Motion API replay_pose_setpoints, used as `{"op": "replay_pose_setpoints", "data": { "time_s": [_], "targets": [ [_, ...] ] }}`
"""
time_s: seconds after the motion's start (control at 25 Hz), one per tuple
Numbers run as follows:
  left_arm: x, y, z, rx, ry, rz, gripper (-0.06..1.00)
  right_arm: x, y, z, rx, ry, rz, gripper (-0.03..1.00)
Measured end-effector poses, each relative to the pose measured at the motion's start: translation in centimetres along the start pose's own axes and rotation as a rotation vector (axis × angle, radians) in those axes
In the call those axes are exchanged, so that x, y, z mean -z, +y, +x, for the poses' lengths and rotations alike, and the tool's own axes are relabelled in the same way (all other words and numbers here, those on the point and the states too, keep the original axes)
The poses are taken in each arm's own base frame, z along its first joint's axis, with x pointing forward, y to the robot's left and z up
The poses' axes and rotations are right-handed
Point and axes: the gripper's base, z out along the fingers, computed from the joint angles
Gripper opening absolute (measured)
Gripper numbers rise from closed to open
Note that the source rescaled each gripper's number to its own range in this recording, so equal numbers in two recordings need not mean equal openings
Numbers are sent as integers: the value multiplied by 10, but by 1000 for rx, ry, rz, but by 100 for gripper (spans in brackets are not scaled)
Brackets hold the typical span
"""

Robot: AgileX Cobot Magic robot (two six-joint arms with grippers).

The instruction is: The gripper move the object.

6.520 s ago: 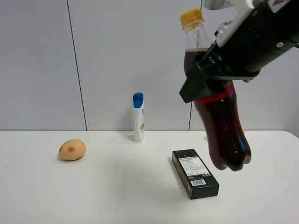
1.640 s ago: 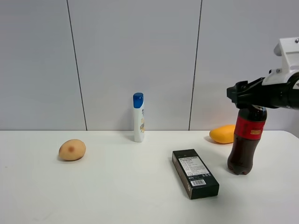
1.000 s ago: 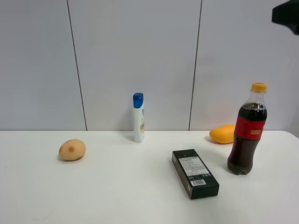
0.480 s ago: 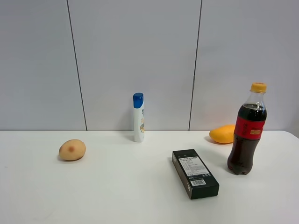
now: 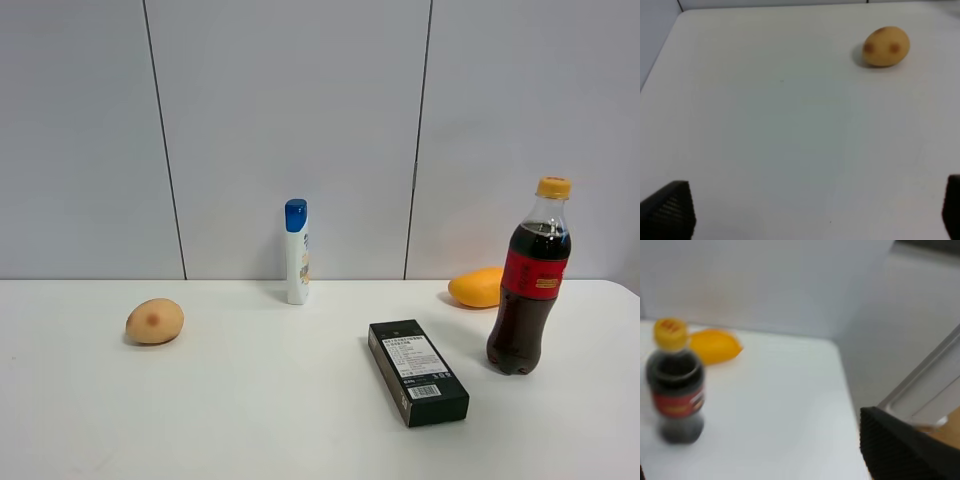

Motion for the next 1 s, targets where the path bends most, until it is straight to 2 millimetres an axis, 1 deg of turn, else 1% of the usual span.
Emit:
{"op": "replay_pose_setpoints", "data": {
  "time_s": [0.08,0.16,0.28,0.32,0.36,0.4,0.44,0.52,0.56,0.76,0.84,0.92,1.0],
  "targets": [
    [0,0,0,0,0,0,100,5,2,7,-18,51,-17,58],
    [0,0,0,0,0,0,100,15,2,12,-39,72,-18,58],
    [0,0,0,0,0,0,100,35,3,22,-99,82,-27,59],
    [0,0,0,0,0,0,100,40,3,27,-118,96,-31,62],
    [0,0,0,0,0,0,100,46,4,31,-135,108,-32,69],
    [0,0,0,0,0,0,100,52,4,35,-143,122,-32,80],
    [0,0,0,0,0,0,100,56,4,39,-153,133,-29,88],
    [0,0,0,0,0,0,100,63,4,46,-162,167,-21,95],
    [0,0,0,0,0,0,100,65,4,48,-168,170,-20,97],
    [0,0,0,0,0,0,100,80,3,54,-174,116,-14,99],
    [0,0,0,0,0,0,100,86,4,59,-175,91,-11,99],
    [0,0,0,0,0,0,100,87,6,70,-175,89,-11,99],
    [0,0,0,0,0,0,100,85,9,87,-175,95,-13,100]
  ]
}}
